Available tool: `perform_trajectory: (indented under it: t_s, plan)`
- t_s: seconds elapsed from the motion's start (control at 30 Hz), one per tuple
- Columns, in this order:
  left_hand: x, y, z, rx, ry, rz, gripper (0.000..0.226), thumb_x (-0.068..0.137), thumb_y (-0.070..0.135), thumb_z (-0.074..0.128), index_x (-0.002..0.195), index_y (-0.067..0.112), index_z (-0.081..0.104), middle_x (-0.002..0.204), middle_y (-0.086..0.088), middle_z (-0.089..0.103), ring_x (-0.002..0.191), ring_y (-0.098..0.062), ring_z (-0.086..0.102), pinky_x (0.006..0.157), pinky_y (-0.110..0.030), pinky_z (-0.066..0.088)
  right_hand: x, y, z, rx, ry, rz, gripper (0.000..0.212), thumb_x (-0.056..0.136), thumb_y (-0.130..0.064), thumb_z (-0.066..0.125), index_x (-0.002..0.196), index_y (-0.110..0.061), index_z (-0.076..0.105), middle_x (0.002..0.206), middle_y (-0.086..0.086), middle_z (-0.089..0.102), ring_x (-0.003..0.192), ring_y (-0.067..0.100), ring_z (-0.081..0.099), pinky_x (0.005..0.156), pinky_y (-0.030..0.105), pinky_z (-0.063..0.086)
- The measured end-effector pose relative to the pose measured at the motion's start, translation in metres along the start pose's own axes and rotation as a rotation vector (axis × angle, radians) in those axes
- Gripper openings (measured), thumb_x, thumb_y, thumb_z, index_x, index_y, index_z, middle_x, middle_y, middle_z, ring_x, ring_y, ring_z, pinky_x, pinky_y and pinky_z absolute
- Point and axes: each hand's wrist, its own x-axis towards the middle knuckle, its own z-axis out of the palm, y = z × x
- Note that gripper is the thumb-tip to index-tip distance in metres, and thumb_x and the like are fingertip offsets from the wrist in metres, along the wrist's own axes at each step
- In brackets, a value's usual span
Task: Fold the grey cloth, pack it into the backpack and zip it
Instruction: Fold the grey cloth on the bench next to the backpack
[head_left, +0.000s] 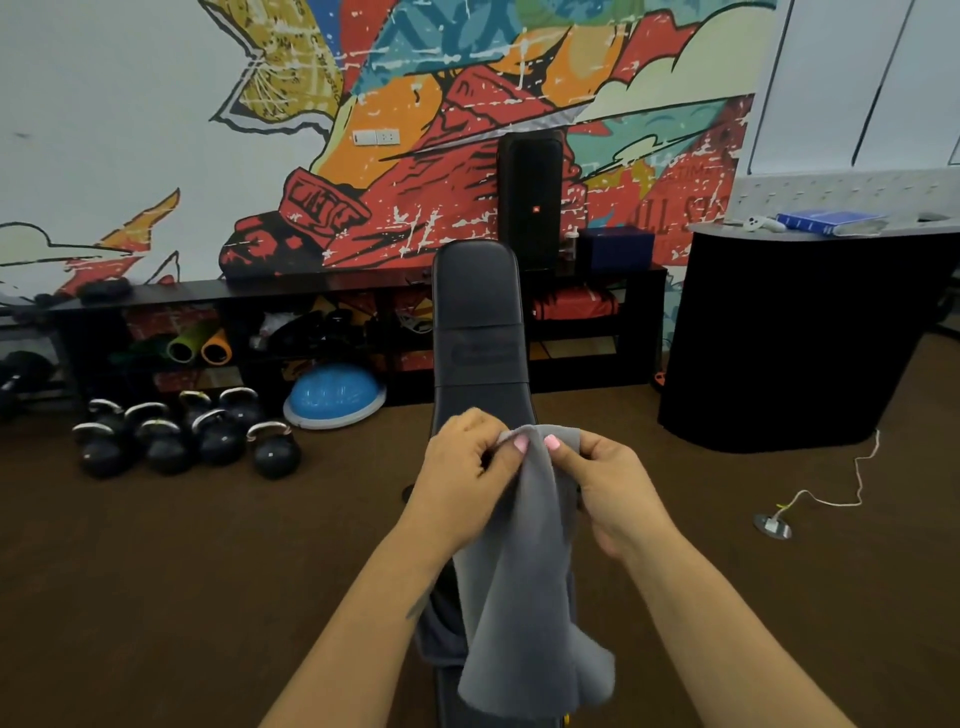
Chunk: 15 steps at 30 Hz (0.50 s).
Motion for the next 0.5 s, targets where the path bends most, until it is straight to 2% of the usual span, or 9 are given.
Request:
perform_trajectory:
  t_s: [0.07, 0.1, 0.2, 0.27, 0.5]
  plan:
    - [0.000, 0.004, -0.001, -0.105, -0.027, -0.101, 0.025, 0.092, 0.029, 0.051, 0.076, 0.010, 0.054, 0.068, 0.004, 0.050, 0.061, -0.004, 0.044, 0.058, -0.016, 0.040, -0.002, -0.002, 0.001, -0.099, 0.047, -0.063, 0.010, 0.087, -0.022, 0.063, 0.092, -0.026, 0.071, 0.094, -0.001, 0.073, 0.094, 0.013, 0.066, 0.072, 0.024, 0.054]
    - [0.000, 0.006, -0.002, -0.136, -0.044, -0.137, 0.021, 0.092, 0.028, 0.052, 0.078, 0.012, 0.053, 0.067, 0.004, 0.051, 0.059, -0.002, 0.044, 0.055, -0.014, 0.040, -0.003, -0.003, 0.003, -0.125, 0.066, -0.093, 0.009, 0.087, -0.021, 0.064, 0.089, -0.028, 0.070, 0.091, -0.003, 0.072, 0.091, 0.011, 0.066, 0.070, 0.022, 0.054]
    - [0.000, 0.008, -0.002, -0.183, -0.076, -0.172, 0.007, 0.090, 0.029, 0.057, 0.090, 0.022, 0.056, 0.080, 0.010, 0.060, 0.074, -0.001, 0.056, 0.060, -0.004, 0.044, -0.005, -0.006, 0.006, -0.125, 0.057, -0.132, 0.012, 0.088, -0.019, 0.062, 0.086, -0.028, 0.070, 0.086, -0.004, 0.073, 0.087, 0.009, 0.068, 0.067, 0.020, 0.054]
    - [0.000, 0.007, -0.001, -0.219, -0.045, -0.183, 0.012, 0.088, 0.032, 0.059, 0.094, 0.023, 0.059, 0.086, 0.009, 0.063, 0.082, -0.003, 0.059, 0.064, -0.003, 0.045, -0.006, -0.008, 0.007, -0.150, 0.038, -0.128, 0.013, 0.090, -0.019, 0.059, 0.089, -0.028, 0.069, 0.089, -0.003, 0.073, 0.089, 0.009, 0.067, 0.067, 0.018, 0.053]
    - [-0.001, 0.007, -0.002, -0.186, -0.032, -0.176, 0.017, 0.086, 0.039, 0.059, 0.090, 0.024, 0.067, 0.077, 0.012, 0.064, 0.073, -0.003, 0.059, 0.059, -0.004, 0.043, -0.007, -0.011, 0.011, -0.219, -0.008, -0.132, 0.023, 0.094, -0.016, 0.051, 0.108, -0.020, 0.070, 0.102, -0.002, 0.071, 0.098, 0.005, 0.061, 0.075, 0.016, 0.050]
